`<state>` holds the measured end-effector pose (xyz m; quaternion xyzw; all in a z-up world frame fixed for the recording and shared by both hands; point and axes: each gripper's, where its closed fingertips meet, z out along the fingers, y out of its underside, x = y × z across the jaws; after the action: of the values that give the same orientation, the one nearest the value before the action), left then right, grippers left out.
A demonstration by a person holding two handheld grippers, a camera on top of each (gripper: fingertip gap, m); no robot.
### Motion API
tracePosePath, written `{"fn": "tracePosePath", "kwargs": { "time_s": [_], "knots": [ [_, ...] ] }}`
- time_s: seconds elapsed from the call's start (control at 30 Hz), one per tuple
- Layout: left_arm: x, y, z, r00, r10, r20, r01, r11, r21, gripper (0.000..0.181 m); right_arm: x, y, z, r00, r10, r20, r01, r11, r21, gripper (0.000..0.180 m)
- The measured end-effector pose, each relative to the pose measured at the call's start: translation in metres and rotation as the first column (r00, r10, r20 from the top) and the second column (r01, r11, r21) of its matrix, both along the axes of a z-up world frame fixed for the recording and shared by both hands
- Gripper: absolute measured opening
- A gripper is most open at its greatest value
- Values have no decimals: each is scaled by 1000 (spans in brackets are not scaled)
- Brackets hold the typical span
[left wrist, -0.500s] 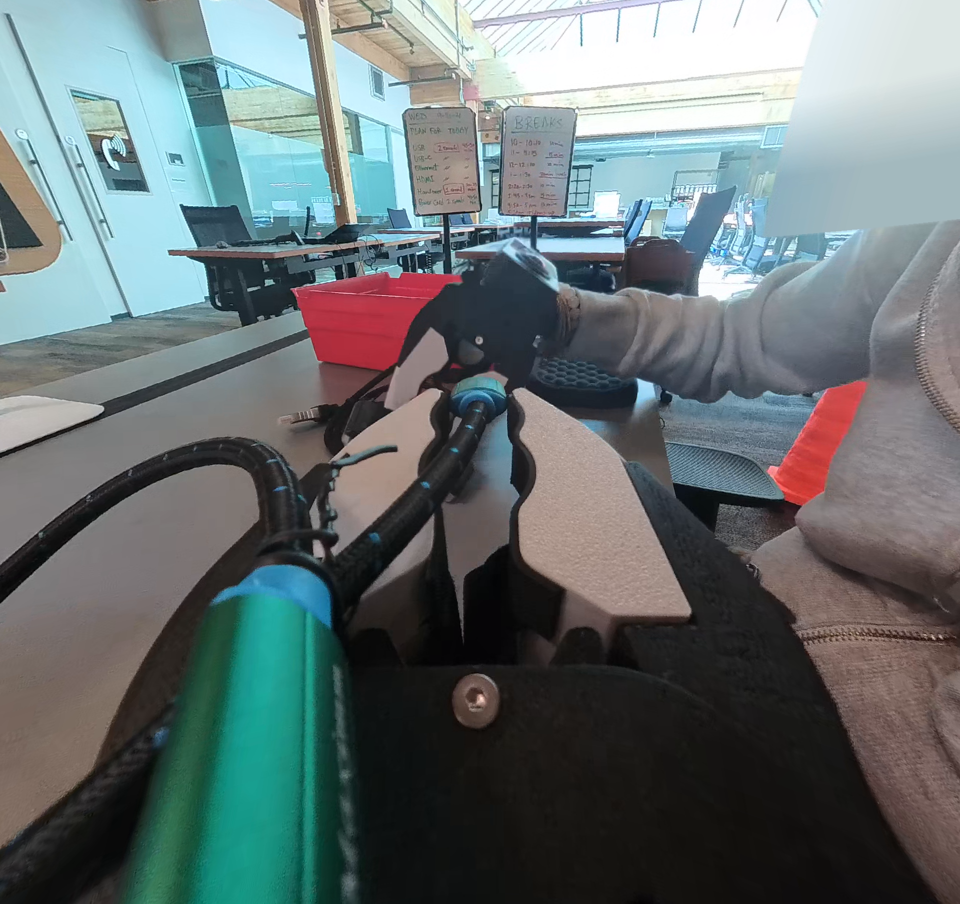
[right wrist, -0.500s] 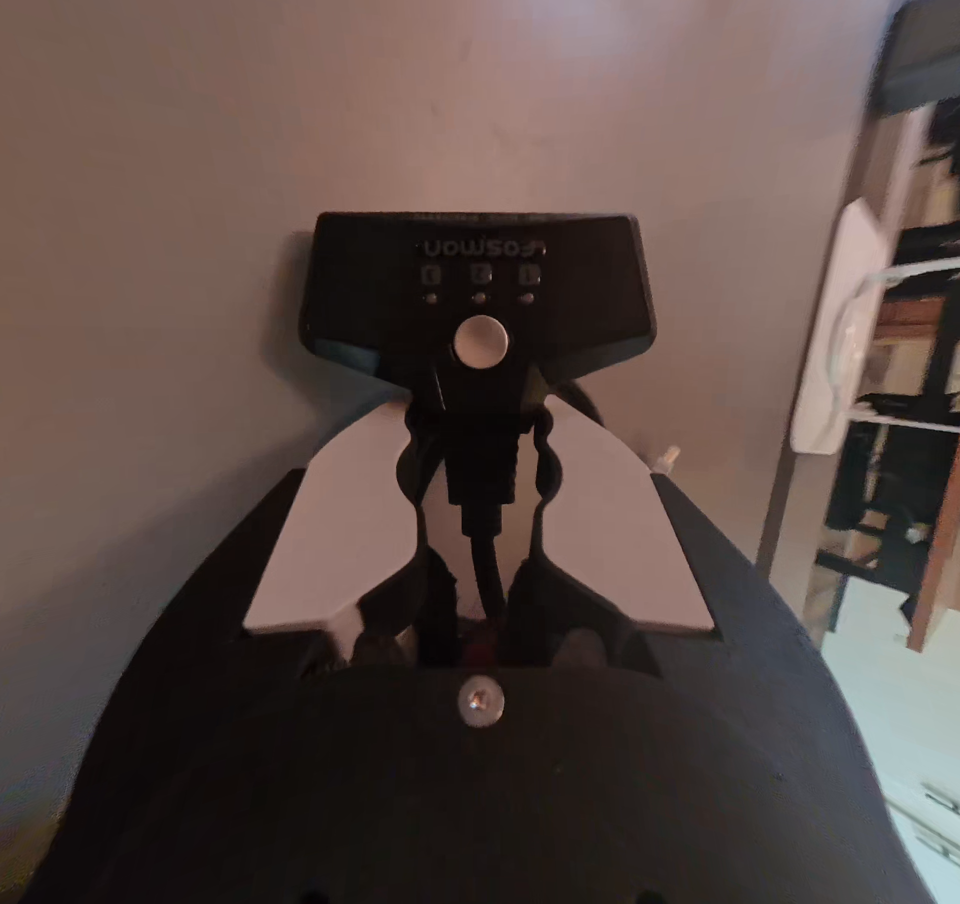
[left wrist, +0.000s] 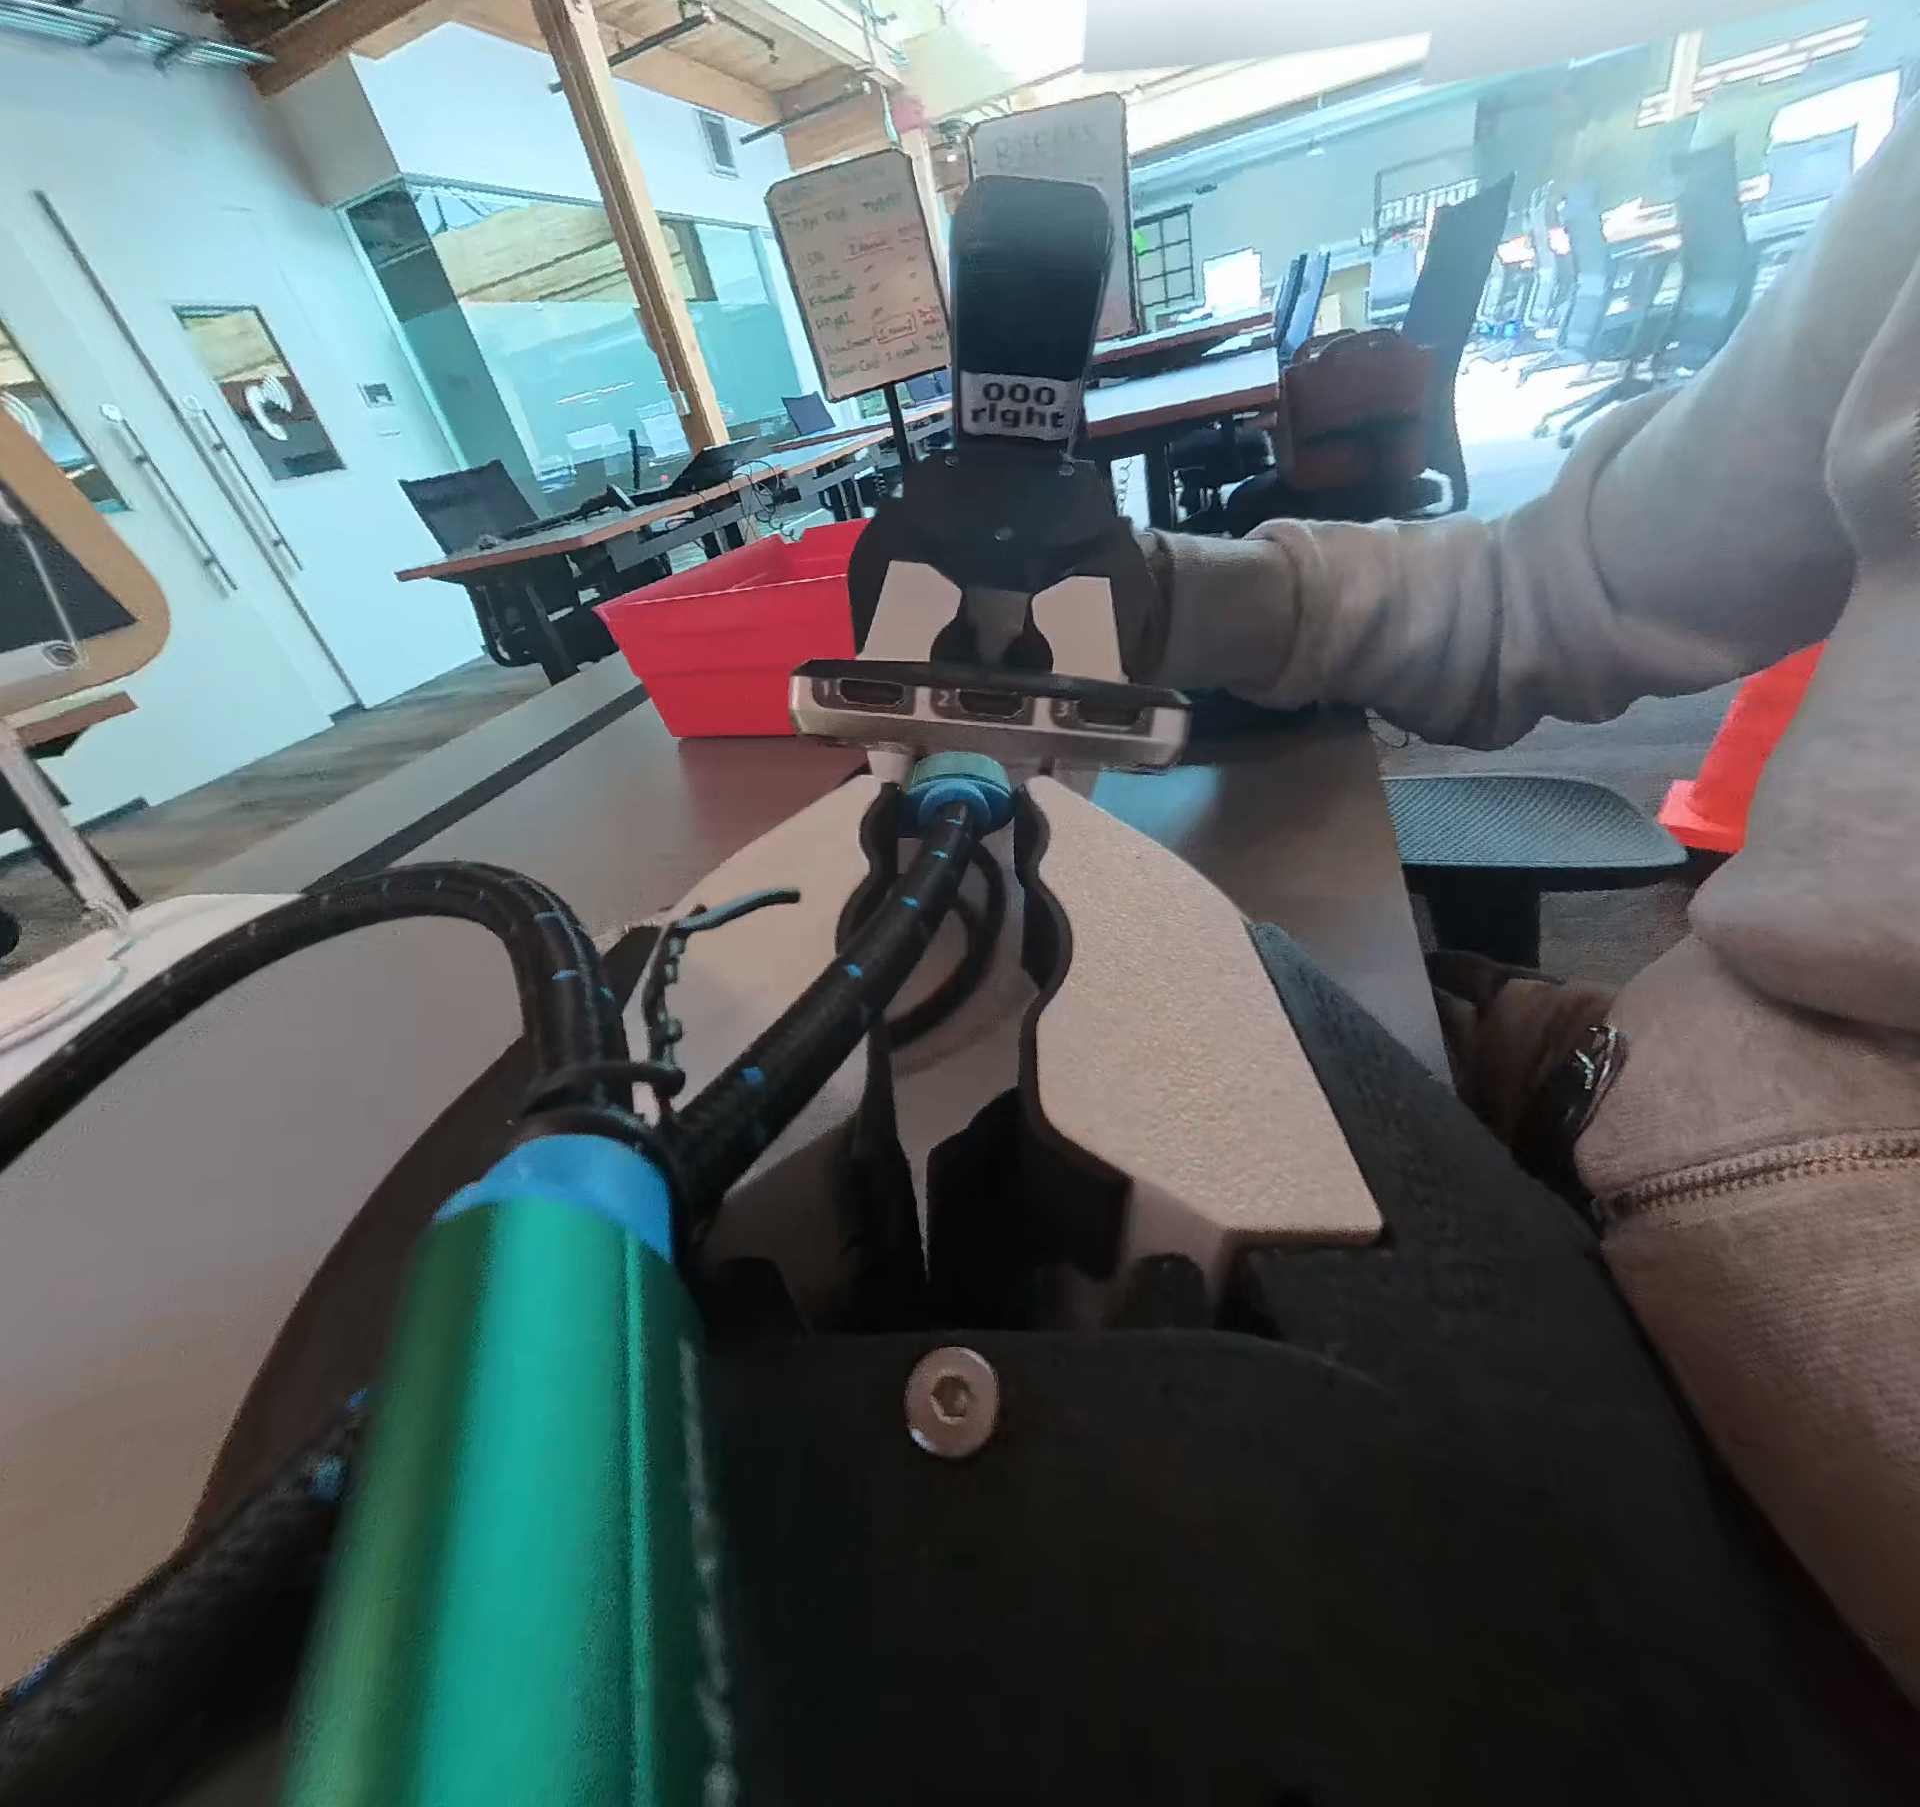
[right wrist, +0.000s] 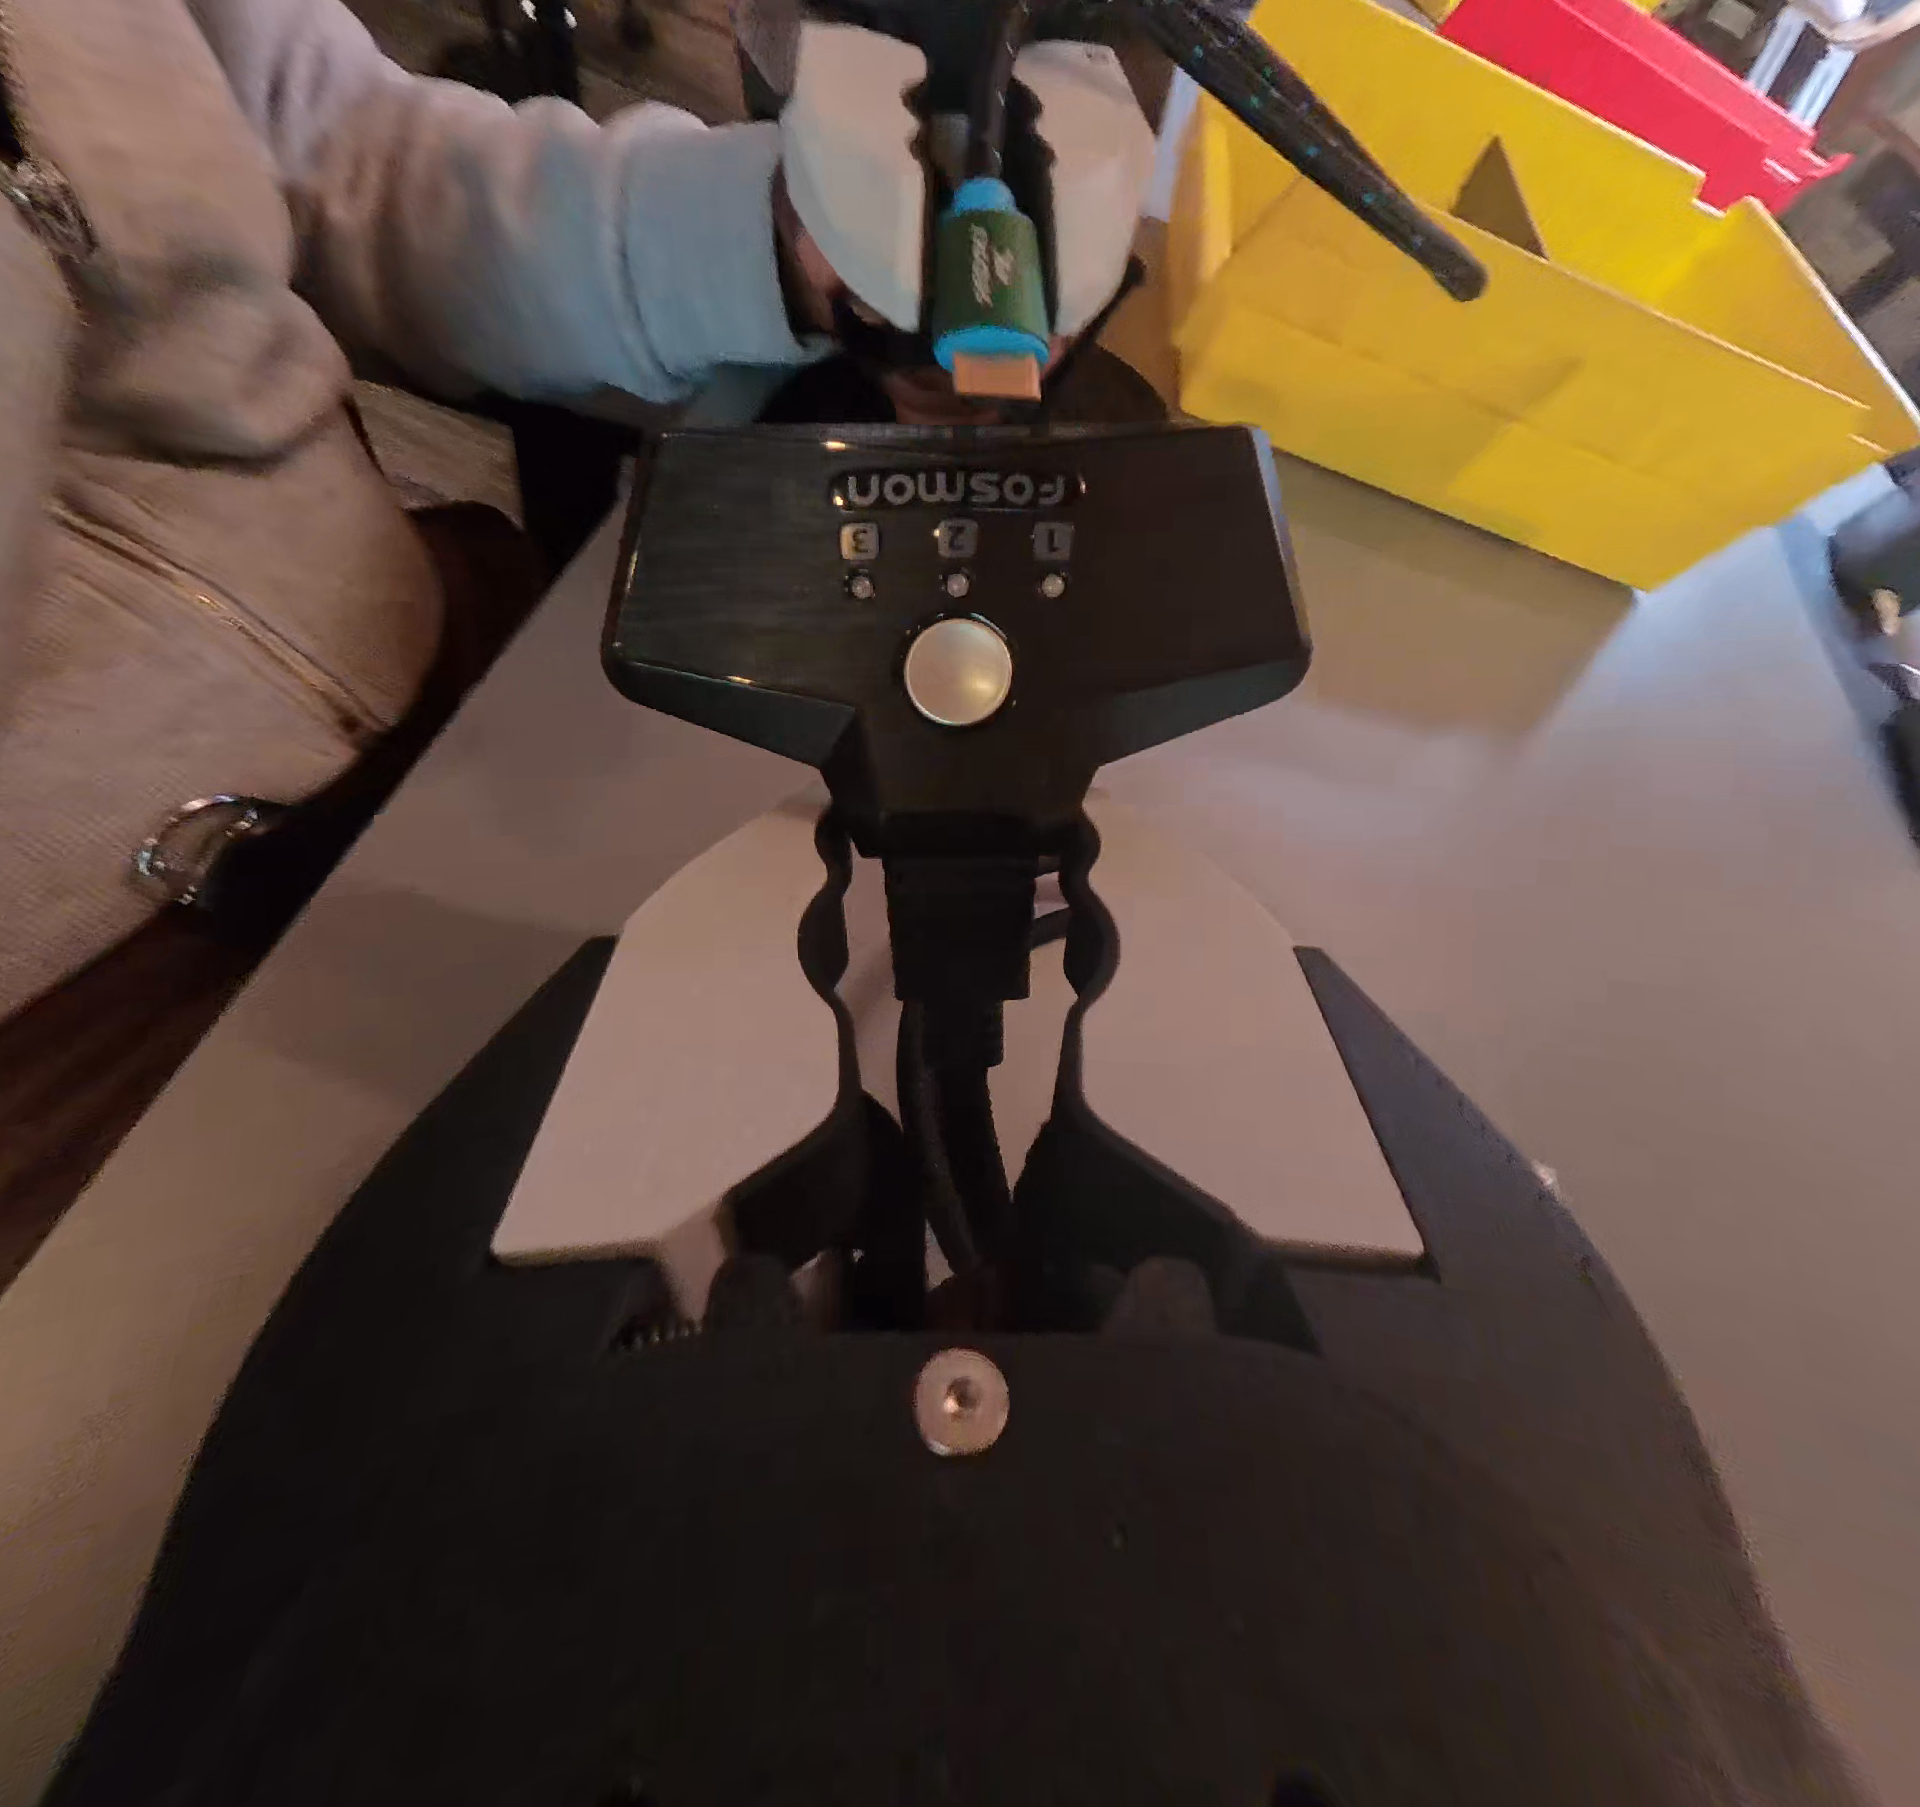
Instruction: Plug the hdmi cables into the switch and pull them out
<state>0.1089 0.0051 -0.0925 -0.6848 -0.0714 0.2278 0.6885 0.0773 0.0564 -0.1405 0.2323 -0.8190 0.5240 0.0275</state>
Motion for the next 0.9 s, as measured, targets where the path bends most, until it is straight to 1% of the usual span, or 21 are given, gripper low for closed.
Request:
{"fn": "tracePosePath", "kwargs": {
  "time_s": [0.07, 0.17, 0.37, 0.63, 0.9],
  "knots": [
    [-1, 0, 0, 1000, 4, -2, -4, 1000, -3, 20, 6, -4, -1, 1000, 18, 12, -18, 1000, 1, 39],
    [-4, -2, 0, 1000, 17, 20, -17, 1000, 12, 20, 11, -9, -9, 999, 26, -19, -25, 999, 32, 39],
    [-7, 0, -5, 999, 42, 29, -41, 999, -21, 21, 11, -10, -16, 998, 20, -58, -16, 998, 68, 39],
    [-5, 3, -9, 998, 48, -27, -50, 995, -85, 21, 13, -6, -19, 997, 39, -73, -32, 996, 89, 39],
    [-5, 5, -14, 997, 57, -46, -62, 989, -133, 20, 15, -5, -21, 995, 53, -84, -44, 993, 107, 39]
  ]
}}
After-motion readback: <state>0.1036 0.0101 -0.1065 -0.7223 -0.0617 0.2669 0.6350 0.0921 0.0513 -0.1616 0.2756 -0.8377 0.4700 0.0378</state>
